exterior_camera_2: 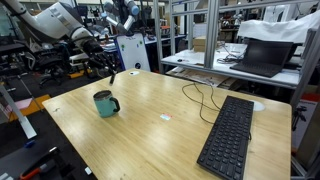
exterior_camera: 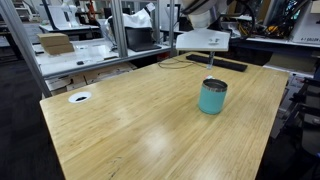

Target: Put the black marker inside the thermos

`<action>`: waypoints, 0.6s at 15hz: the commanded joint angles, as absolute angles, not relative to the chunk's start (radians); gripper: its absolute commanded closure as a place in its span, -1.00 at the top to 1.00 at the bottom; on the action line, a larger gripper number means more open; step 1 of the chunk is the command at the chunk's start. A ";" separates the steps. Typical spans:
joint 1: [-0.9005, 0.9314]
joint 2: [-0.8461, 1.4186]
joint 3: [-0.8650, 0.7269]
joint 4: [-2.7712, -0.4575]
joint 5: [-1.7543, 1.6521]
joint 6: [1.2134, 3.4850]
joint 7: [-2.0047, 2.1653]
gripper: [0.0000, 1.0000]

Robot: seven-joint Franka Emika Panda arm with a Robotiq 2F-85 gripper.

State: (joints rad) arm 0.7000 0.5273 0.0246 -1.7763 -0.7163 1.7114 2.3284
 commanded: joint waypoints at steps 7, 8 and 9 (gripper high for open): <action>0.663 0.583 0.094 -1.737 -0.701 1.630 2.369 -0.91; 0.661 0.594 0.097 -1.734 -0.696 1.634 2.367 -0.91; 0.658 0.604 0.100 -1.730 -0.692 1.638 2.365 -0.91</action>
